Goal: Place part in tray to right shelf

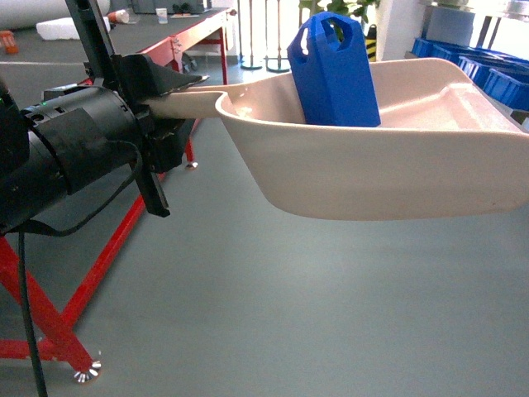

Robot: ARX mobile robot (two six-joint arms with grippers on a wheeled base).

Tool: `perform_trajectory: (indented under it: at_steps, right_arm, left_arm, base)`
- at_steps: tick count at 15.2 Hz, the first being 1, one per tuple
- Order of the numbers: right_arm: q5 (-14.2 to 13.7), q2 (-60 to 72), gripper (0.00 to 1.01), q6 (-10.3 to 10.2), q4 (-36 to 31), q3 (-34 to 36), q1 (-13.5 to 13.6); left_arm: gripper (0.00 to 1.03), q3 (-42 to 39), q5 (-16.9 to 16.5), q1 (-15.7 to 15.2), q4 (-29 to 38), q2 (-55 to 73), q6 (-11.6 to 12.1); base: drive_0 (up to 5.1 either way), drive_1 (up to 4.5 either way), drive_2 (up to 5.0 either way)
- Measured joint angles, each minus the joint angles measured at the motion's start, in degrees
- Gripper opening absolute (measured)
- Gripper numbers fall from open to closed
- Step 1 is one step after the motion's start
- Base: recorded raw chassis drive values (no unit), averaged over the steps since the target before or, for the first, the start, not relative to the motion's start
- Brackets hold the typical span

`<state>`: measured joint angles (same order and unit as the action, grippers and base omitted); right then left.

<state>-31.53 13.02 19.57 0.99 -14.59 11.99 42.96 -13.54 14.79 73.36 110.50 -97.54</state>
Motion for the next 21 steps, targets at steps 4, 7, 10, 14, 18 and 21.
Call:
perform_trajectory:
  at_steps: [4, 7, 10, 14, 18, 21]
  right_arm:
    - [0.0, 0.0, 0.98, 0.0, 0.0, 0.0, 0.0]
    - [0.0, 0.0, 0.98, 0.0, 0.0, 0.0, 0.0]
    - [0.0, 0.0, 0.98, 0.0, 0.1, 0.0, 0.0]
    - [0.0, 0.0, 0.98, 0.0, 0.0, 0.0, 0.0]
    - [0.0, 0.0, 0.98, 0.0, 0.0, 0.0, 0.0]
    - [0.0, 0.0, 0.98, 0.0, 0.1, 0.0, 0.0]
  left_arm:
    - [0.12, 0.0, 0.0, 0.0, -0.1, 0.0, 0.0]
    - [0.12, 0.0, 0.0, 0.0, -0.1, 0.0, 0.0]
    - [0.12, 0.0, 0.0, 0.0, -0.1, 0.0, 0.0]
    - [0.12, 0.0, 0.0, 0.0, -0.1, 0.0, 0.0]
    - [0.12, 0.0, 0.0, 0.0, 0.0, 0.0, 0.0]
    - [0.12, 0.0, 0.0, 0.0, -0.1, 0.0, 0.0]
  base:
    - [0.0, 4.32, -4.3]
    - [0.0, 4.28, -4.4]
    - [-0.1, 4.25, -4.4]
    - [-0.2, 4.13, -4.5]
    - [-0.1, 4.21, -4.4]
    - [0.0, 4.28, -4.4]
